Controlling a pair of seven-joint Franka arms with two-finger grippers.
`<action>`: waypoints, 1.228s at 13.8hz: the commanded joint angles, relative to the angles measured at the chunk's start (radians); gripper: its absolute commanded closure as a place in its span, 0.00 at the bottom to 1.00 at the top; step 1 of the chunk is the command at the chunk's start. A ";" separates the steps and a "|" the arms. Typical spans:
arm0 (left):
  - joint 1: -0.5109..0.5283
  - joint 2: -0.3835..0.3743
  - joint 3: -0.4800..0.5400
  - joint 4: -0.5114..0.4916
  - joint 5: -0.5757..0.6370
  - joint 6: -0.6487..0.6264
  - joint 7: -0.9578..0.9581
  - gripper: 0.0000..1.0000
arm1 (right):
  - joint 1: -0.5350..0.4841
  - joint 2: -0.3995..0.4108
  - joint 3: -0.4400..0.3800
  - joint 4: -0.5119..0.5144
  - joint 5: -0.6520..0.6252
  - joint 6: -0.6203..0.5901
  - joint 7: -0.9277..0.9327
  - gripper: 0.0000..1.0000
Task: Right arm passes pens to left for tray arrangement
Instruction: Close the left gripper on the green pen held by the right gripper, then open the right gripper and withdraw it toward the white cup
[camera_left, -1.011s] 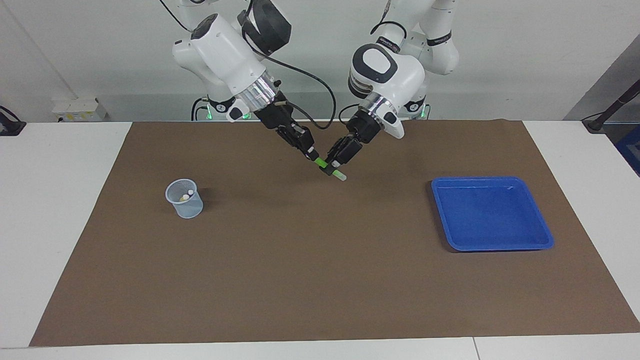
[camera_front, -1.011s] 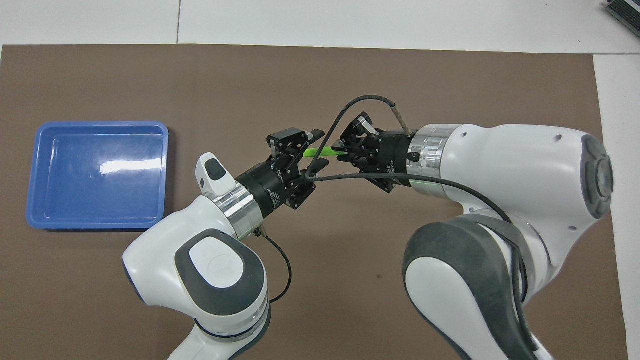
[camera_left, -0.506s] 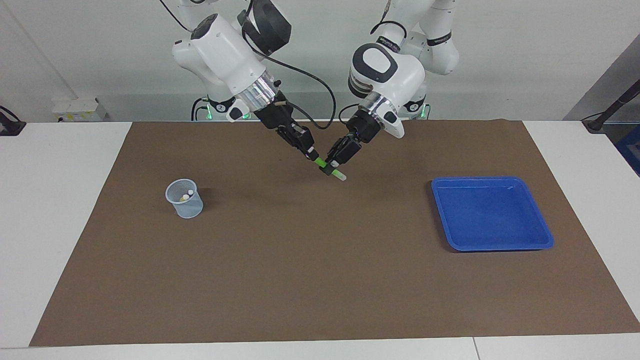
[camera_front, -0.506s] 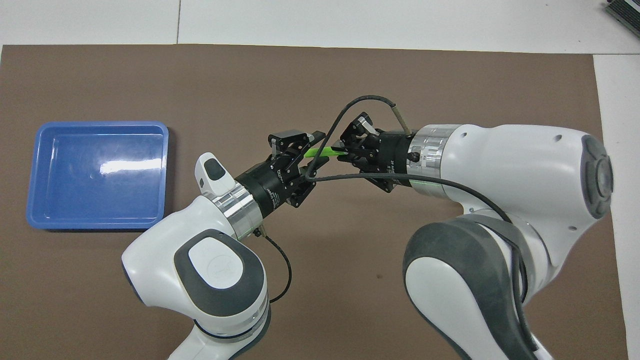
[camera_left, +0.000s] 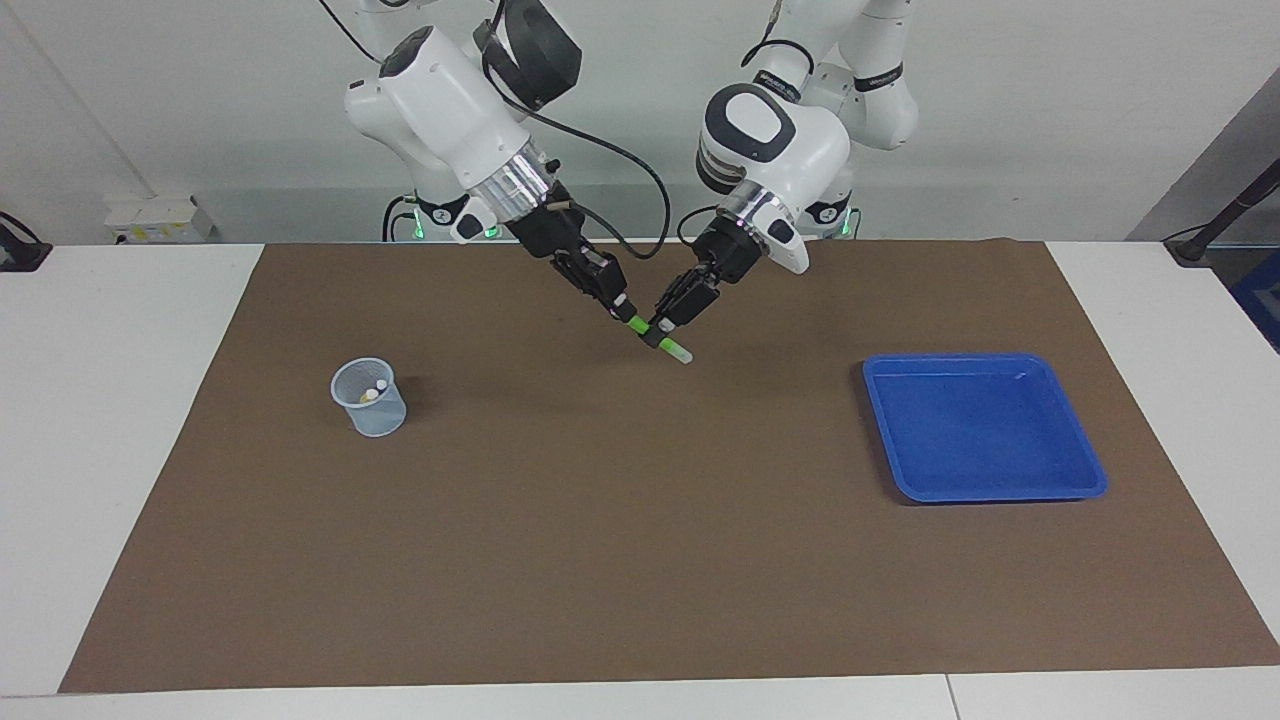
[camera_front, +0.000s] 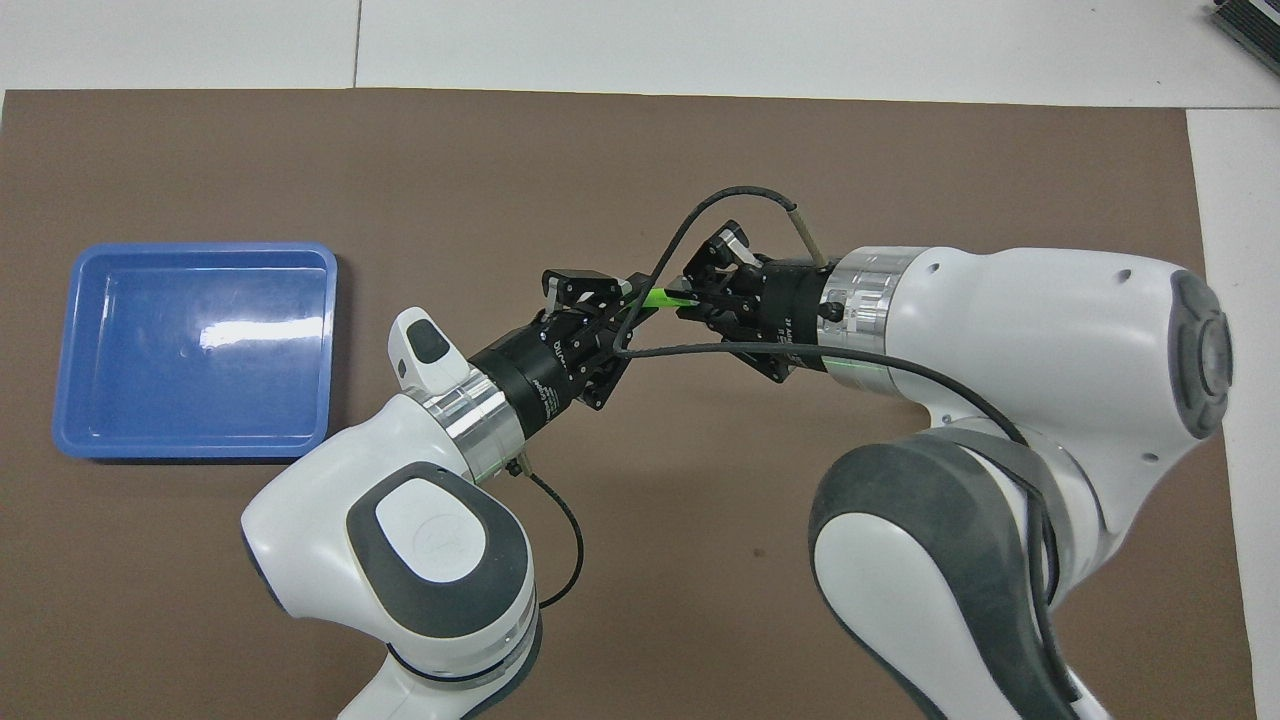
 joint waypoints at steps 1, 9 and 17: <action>-0.015 -0.017 0.005 -0.010 -0.007 0.029 0.018 1.00 | -0.008 -0.023 0.003 -0.027 0.022 0.003 0.000 1.00; -0.018 -0.019 0.005 -0.010 -0.007 0.037 0.007 1.00 | -0.018 -0.027 0.001 -0.021 0.022 -0.025 0.001 0.00; -0.016 -0.031 0.006 -0.033 -0.006 0.037 0.113 1.00 | -0.141 -0.044 -0.008 -0.009 -0.088 -0.304 -0.359 0.00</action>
